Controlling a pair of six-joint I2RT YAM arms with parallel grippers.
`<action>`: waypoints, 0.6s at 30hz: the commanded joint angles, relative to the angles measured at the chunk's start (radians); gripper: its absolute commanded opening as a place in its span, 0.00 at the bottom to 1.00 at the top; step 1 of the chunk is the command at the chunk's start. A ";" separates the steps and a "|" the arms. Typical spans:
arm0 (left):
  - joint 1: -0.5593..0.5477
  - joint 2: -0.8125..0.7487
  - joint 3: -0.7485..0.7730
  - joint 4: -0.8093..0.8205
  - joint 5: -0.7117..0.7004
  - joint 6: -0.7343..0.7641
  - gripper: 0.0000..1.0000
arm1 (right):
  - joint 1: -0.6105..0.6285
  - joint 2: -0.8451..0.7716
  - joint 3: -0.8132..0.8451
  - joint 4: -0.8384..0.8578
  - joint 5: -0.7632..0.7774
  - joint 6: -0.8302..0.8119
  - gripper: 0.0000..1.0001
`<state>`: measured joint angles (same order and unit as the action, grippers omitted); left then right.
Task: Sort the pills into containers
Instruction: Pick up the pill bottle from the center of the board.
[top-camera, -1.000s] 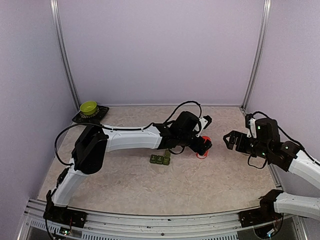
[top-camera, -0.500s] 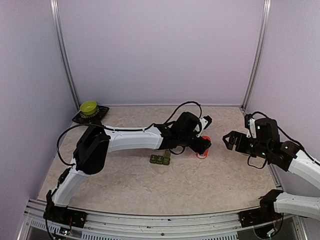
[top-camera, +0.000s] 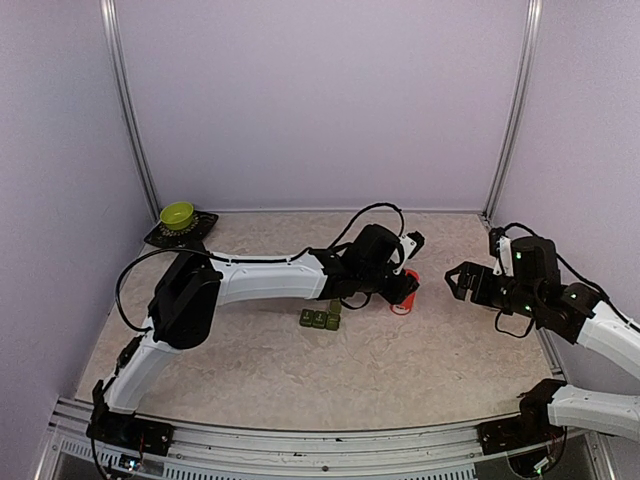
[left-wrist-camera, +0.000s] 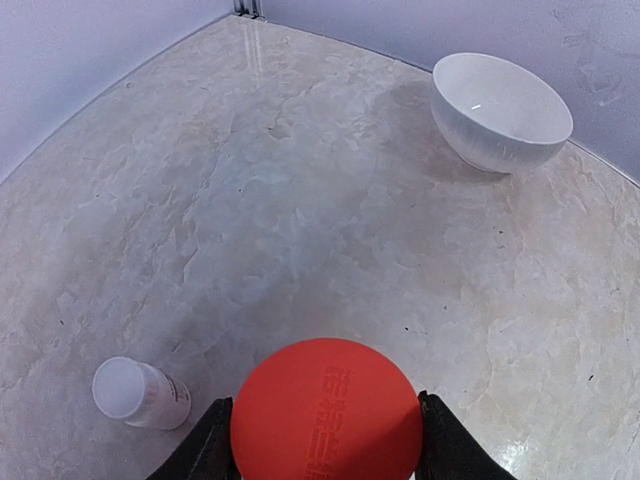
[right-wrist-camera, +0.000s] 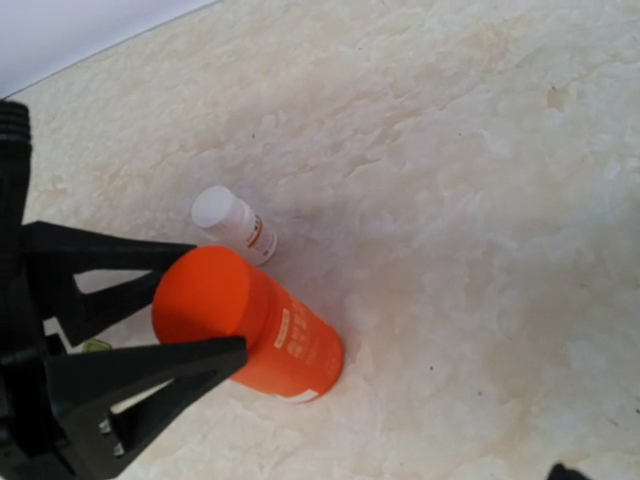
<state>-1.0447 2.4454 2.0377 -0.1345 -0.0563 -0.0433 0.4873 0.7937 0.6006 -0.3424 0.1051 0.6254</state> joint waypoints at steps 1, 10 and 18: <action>0.003 -0.020 0.005 0.019 0.020 -0.005 0.43 | -0.013 -0.017 -0.031 0.054 -0.031 -0.037 0.97; 0.005 -0.133 -0.111 0.063 0.065 -0.022 0.36 | -0.013 -0.018 -0.058 0.134 -0.112 -0.095 0.98; -0.002 -0.273 -0.263 0.090 0.099 -0.052 0.36 | -0.013 -0.043 -0.090 0.213 -0.237 -0.196 0.98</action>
<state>-1.0439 2.2879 1.8294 -0.0959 0.0105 -0.0700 0.4873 0.7837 0.5369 -0.2100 -0.0368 0.5148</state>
